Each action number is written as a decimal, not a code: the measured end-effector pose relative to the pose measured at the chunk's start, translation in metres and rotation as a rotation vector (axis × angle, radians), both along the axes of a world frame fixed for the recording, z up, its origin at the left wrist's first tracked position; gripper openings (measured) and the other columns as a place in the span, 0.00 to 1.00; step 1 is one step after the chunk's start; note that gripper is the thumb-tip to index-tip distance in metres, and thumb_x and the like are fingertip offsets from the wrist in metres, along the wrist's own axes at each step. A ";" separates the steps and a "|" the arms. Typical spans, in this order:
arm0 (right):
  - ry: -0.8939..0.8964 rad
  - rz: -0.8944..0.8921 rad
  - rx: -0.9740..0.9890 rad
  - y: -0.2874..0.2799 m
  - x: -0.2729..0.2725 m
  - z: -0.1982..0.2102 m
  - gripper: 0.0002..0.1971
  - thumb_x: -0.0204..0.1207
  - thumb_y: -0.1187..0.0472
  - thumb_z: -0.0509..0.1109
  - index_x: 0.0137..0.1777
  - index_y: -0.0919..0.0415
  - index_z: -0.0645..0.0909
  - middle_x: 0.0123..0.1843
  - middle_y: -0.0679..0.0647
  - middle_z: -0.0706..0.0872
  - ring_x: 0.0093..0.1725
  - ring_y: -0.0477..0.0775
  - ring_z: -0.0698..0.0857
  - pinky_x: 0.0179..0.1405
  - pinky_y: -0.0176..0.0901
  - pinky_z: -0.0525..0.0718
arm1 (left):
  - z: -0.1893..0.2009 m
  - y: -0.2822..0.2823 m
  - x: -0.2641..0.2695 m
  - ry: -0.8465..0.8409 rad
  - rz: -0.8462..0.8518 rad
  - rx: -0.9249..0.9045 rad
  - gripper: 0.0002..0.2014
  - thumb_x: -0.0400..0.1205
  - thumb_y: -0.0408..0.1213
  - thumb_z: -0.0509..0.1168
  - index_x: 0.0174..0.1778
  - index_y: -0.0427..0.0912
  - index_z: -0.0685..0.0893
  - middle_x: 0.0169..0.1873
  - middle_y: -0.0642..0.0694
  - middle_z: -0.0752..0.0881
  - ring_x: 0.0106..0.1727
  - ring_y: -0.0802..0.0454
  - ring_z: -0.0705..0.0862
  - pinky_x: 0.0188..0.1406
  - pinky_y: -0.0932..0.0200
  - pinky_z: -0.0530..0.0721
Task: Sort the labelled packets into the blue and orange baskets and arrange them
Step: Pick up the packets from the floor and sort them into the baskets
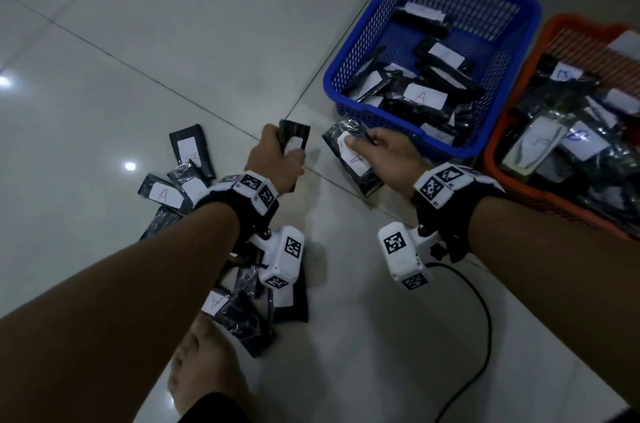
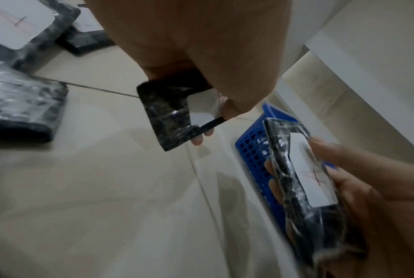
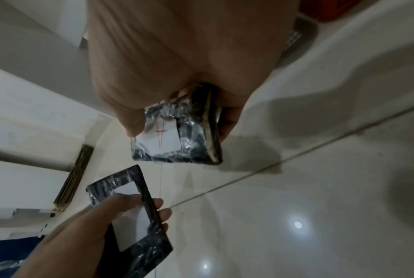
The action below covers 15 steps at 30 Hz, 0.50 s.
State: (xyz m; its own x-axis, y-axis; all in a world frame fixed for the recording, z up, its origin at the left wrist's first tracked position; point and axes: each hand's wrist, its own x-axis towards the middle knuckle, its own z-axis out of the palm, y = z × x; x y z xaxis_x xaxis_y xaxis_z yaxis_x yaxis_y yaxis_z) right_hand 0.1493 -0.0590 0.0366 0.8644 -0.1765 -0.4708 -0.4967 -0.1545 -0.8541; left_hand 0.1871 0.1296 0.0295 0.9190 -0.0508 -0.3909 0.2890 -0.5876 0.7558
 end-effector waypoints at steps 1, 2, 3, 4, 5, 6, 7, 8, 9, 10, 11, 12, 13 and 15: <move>-0.028 0.000 -0.007 -0.004 0.001 0.006 0.07 0.74 0.52 0.76 0.44 0.54 0.84 0.41 0.47 0.90 0.40 0.43 0.87 0.43 0.34 0.84 | 0.006 -0.004 0.006 -0.004 0.017 -0.035 0.13 0.80 0.46 0.63 0.53 0.43 0.72 0.44 0.40 0.88 0.37 0.45 0.90 0.35 0.44 0.90; -0.072 -0.010 -0.010 -0.008 0.003 0.012 0.07 0.73 0.54 0.77 0.45 0.55 0.84 0.42 0.49 0.90 0.40 0.44 0.87 0.44 0.35 0.84 | 0.013 -0.008 0.012 -0.031 -0.002 -0.033 0.13 0.79 0.47 0.64 0.52 0.44 0.72 0.43 0.40 0.87 0.35 0.46 0.90 0.33 0.45 0.90; -0.136 -0.023 -0.034 -0.013 0.004 0.019 0.08 0.73 0.56 0.77 0.46 0.56 0.83 0.44 0.50 0.90 0.41 0.44 0.87 0.45 0.35 0.84 | 0.020 -0.013 0.019 -0.089 -0.072 0.009 0.14 0.79 0.48 0.64 0.52 0.44 0.72 0.41 0.41 0.87 0.35 0.45 0.89 0.32 0.46 0.89; -0.215 -0.019 -0.124 -0.020 0.006 0.026 0.09 0.72 0.55 0.78 0.47 0.55 0.82 0.44 0.49 0.89 0.42 0.45 0.87 0.45 0.37 0.84 | 0.027 -0.019 0.027 -0.169 -0.192 0.083 0.14 0.79 0.49 0.64 0.52 0.44 0.72 0.40 0.42 0.86 0.36 0.42 0.88 0.31 0.47 0.87; -0.284 0.014 -0.287 -0.029 0.007 0.035 0.11 0.72 0.52 0.77 0.50 0.53 0.81 0.45 0.48 0.89 0.44 0.46 0.87 0.46 0.40 0.84 | 0.034 -0.026 0.036 -0.253 -0.347 0.177 0.14 0.80 0.50 0.63 0.52 0.44 0.71 0.38 0.42 0.85 0.36 0.40 0.86 0.31 0.49 0.84; -0.328 0.074 -0.477 -0.039 0.009 0.045 0.13 0.73 0.49 0.75 0.53 0.51 0.79 0.47 0.47 0.88 0.46 0.49 0.86 0.47 0.42 0.84 | 0.042 -0.035 0.045 -0.334 -0.503 0.278 0.15 0.80 0.50 0.61 0.53 0.43 0.71 0.38 0.41 0.84 0.37 0.39 0.84 0.33 0.51 0.81; -0.344 0.150 -0.652 -0.050 0.011 0.057 0.14 0.74 0.46 0.72 0.56 0.49 0.78 0.49 0.47 0.88 0.48 0.51 0.86 0.48 0.44 0.83 | 0.050 -0.045 0.055 -0.399 -0.626 0.368 0.14 0.80 0.49 0.61 0.53 0.43 0.72 0.40 0.40 0.84 0.39 0.38 0.83 0.35 0.52 0.79; -0.333 0.223 -0.789 -0.062 0.013 0.066 0.15 0.76 0.45 0.70 0.59 0.47 0.76 0.52 0.49 0.87 0.51 0.54 0.85 0.48 0.46 0.83 | 0.057 -0.055 0.065 -0.430 -0.705 0.433 0.13 0.79 0.48 0.62 0.52 0.43 0.73 0.41 0.39 0.83 0.41 0.37 0.83 0.36 0.52 0.79; -0.309 0.284 -0.892 -0.075 0.014 0.075 0.14 0.78 0.45 0.67 0.61 0.47 0.75 0.55 0.50 0.87 0.52 0.57 0.84 0.48 0.47 0.81 | 0.064 -0.067 0.073 -0.453 -0.754 0.478 0.11 0.79 0.47 0.63 0.49 0.45 0.73 0.41 0.40 0.83 0.42 0.37 0.82 0.37 0.52 0.78; -0.292 0.332 -0.980 -0.087 0.016 0.079 0.14 0.80 0.46 0.66 0.62 0.48 0.74 0.56 0.51 0.86 0.54 0.59 0.84 0.47 0.48 0.79 | 0.070 -0.078 0.081 -0.472 -0.788 0.511 0.09 0.78 0.46 0.64 0.45 0.48 0.72 0.40 0.41 0.82 0.42 0.37 0.82 0.36 0.53 0.77; -0.287 0.368 -1.056 -0.098 0.018 0.081 0.14 0.81 0.47 0.65 0.62 0.50 0.73 0.57 0.52 0.85 0.54 0.61 0.83 0.48 0.49 0.77 | 0.073 -0.089 0.088 -0.494 -0.820 0.526 0.08 0.78 0.46 0.65 0.43 0.50 0.72 0.40 0.42 0.82 0.42 0.37 0.82 0.36 0.54 0.76; -0.281 0.387 -1.104 -0.108 0.019 0.082 0.14 0.81 0.48 0.64 0.63 0.52 0.72 0.59 0.53 0.84 0.55 0.62 0.83 0.48 0.50 0.77 | 0.074 -0.100 0.093 -0.504 -0.853 0.536 0.07 0.78 0.47 0.66 0.44 0.50 0.74 0.41 0.42 0.83 0.43 0.38 0.82 0.37 0.55 0.75; -0.272 0.388 -1.119 -0.117 0.020 0.081 0.14 0.82 0.50 0.64 0.63 0.54 0.72 0.61 0.54 0.84 0.56 0.62 0.83 0.49 0.50 0.76 | 0.073 -0.111 0.097 -0.512 -0.890 0.543 0.07 0.78 0.47 0.66 0.48 0.50 0.78 0.43 0.42 0.84 0.44 0.38 0.83 0.38 0.55 0.75; -0.241 0.368 -1.105 -0.130 0.021 0.077 0.15 0.82 0.53 0.63 0.65 0.54 0.71 0.63 0.55 0.82 0.58 0.62 0.82 0.53 0.52 0.76 | 0.067 -0.131 0.103 -0.508 -0.963 0.551 0.11 0.79 0.47 0.65 0.56 0.50 0.81 0.49 0.43 0.86 0.48 0.39 0.83 0.41 0.55 0.78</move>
State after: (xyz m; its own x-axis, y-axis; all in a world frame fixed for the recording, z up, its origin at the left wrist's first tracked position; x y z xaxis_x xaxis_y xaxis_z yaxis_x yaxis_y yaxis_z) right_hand 0.1704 -0.1886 0.1140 0.9935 -0.1073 -0.0376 -0.1131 -0.9657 -0.2336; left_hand 0.2901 -0.0018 0.0963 0.6519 -0.7361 -0.1823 -0.6970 -0.6763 0.2384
